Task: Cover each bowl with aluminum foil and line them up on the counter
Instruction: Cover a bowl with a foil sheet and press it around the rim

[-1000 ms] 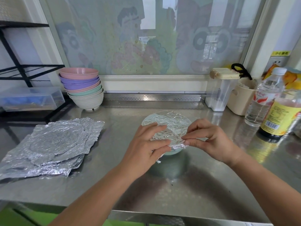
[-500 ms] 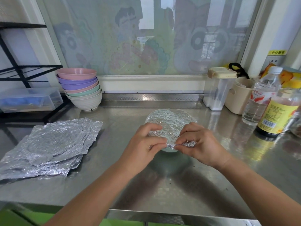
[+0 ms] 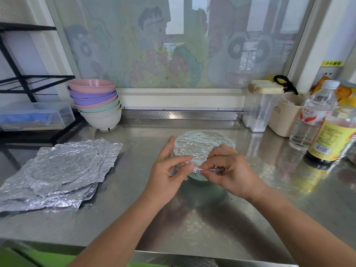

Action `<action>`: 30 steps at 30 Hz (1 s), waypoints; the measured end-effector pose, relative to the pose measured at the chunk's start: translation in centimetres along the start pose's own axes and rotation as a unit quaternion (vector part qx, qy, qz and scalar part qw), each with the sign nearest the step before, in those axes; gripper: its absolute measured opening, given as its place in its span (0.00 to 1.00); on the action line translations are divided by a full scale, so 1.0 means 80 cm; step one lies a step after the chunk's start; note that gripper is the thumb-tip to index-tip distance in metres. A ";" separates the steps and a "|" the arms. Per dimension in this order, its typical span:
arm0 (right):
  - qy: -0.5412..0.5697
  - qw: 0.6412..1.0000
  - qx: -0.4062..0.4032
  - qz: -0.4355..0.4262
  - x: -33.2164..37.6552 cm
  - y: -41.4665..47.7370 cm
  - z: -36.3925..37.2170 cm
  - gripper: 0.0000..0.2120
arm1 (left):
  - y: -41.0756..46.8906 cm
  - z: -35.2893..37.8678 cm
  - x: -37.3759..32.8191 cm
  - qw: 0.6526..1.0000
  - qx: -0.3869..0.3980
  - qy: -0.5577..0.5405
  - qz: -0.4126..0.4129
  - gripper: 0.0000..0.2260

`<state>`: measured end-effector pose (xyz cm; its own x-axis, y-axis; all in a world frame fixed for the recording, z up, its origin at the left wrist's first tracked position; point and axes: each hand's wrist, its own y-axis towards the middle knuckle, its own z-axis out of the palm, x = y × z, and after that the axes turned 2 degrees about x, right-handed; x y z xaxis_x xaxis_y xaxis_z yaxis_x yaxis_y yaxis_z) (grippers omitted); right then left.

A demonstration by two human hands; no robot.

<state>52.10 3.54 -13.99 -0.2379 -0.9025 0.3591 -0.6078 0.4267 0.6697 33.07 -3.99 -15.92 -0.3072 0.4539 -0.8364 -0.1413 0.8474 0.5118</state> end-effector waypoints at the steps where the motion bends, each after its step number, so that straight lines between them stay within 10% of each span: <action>1: 0.006 1.000 -0.005 0.002 0.000 0.000 0.001 0.07 | -0.001 0.003 -0.003 0.999 -0.008 -0.033 -0.024 0.09; 7: 0.020 1.000 -0.011 0.004 0.001 0.000 0.003 0.08 | -0.001 0.007 -0.004 0.995 -0.047 -0.053 -0.073 0.11; 16: 0.024 1.000 0.009 -0.010 -0.010 -0.001 -0.031 0.13 | 0.013 -0.009 -0.026 0.966 0.044 0.187 0.175 0.06; 30: 0.077 0.996 -0.018 0.047 -0.012 -0.009 -0.004 0.08 | 0.019 -0.014 -0.021 0.926 0.102 0.313 0.188 0.10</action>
<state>52.98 4.11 -14.63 -0.1717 -0.8395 0.5156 -0.5604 0.5137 0.6497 32.34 -3.74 -13.50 -0.7922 0.5327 -0.2977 0.2465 0.7256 0.6424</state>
